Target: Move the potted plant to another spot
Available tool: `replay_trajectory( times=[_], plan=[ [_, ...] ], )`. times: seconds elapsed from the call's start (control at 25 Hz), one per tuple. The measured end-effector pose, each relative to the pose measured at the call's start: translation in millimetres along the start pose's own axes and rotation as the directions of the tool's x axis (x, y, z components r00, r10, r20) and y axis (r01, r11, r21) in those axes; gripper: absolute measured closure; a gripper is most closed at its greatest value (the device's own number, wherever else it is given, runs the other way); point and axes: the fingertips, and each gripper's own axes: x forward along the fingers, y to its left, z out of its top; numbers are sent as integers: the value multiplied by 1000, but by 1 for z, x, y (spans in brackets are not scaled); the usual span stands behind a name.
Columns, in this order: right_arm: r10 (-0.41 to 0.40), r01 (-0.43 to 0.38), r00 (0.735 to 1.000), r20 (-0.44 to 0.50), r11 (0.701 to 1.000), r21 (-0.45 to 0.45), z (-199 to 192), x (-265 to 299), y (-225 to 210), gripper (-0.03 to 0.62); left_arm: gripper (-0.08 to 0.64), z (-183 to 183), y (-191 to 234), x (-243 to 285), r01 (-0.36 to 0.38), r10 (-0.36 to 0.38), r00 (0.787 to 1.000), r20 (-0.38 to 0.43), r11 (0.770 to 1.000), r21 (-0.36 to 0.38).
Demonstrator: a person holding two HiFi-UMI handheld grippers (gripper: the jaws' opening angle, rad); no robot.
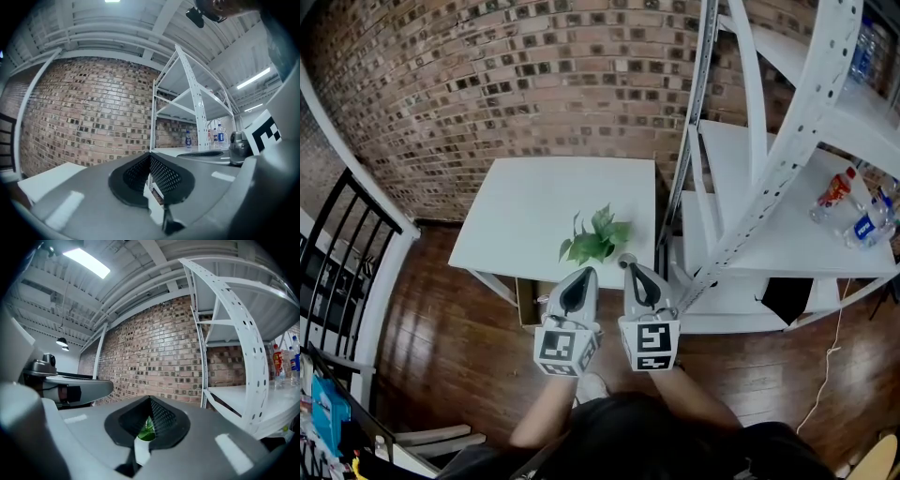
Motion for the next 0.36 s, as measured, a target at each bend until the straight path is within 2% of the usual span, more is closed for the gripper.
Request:
replay_trajectory(
  times=[0.36],
  plan=[
    [7, -7, 1000, 6, 1000, -9, 1, 9, 3, 591, 545, -5, 17, 8, -18, 18, 1000, -2, 1000, 9]
  ],
)
